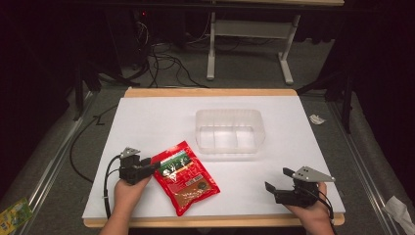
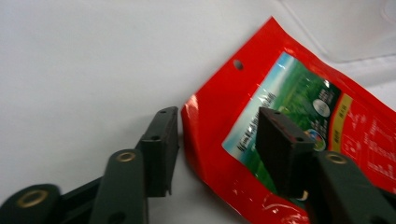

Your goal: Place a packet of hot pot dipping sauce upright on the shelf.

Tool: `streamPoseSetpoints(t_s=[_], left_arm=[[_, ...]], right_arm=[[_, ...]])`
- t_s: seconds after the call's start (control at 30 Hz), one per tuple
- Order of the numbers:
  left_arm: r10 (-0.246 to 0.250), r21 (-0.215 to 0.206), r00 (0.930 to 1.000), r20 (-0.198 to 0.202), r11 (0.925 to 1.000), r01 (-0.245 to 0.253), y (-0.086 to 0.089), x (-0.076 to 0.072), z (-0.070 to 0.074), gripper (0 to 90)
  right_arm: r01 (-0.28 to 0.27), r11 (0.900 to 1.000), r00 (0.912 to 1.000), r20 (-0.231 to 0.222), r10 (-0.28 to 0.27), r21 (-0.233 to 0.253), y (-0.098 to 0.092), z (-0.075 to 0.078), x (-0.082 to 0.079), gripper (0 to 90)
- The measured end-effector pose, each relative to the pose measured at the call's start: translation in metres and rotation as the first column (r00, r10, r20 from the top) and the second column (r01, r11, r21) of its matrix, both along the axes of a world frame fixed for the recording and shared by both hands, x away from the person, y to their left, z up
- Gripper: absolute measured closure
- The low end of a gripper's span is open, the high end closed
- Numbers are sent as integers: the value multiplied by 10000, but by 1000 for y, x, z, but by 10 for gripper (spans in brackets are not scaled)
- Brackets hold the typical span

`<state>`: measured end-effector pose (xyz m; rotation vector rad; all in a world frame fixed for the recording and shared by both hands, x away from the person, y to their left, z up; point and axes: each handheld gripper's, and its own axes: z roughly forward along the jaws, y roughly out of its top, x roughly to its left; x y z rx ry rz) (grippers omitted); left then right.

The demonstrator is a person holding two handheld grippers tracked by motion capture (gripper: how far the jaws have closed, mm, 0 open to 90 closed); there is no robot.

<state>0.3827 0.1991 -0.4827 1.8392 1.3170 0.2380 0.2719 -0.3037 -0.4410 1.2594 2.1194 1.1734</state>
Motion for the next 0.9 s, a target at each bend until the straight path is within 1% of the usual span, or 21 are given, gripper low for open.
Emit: streamPoseSetpoints(t_s=[0.1,0.13,0.17,0.2,0.27,0.4,0.53,0.73,0.9], left_arm=[[42,-17,10000,-32,10000,-42,0,-1,0,569],[76,-79,10000,-61,9999,-76,1,-1,-1,609],[128,-246,9999,-91,9996,-130,2,-1,-1,646],[112,-288,9999,-96,9995,-114,3,-2,-1,685],[119,-456,9999,-18,9989,-120,5,-3,-1,749],[30,-376,9996,265,9993,-20,4,-6,0,852],[-42,-344,9986,523,9994,60,4,-9,1,875],[59,-405,9955,943,9992,-21,3,-16,7,881],[153,-546,9887,1492,9985,-72,2,-24,17,882]], right_arm=[[12,10000,10000,33,-12,-15,0,0,0,147],[6,10000,10000,21,-6,-15,1,0,-1,147],[17,10000,10000,26,-17,-1,1,0,-1,148],[24,10000,10000,47,-24,13,1,0,-1,148],[31,10000,10000,41,-31,12,1,0,0,149],[66,9999,10000,-28,-66,85,0,-1,0,151],[55,10000,10000,-54,-55,61,0,-1,0,153],[95,9999,10000,5,-95,100,-1,-2,0,156],[93,9999,10000,-2,-93,121,-1,-2,0,156]])
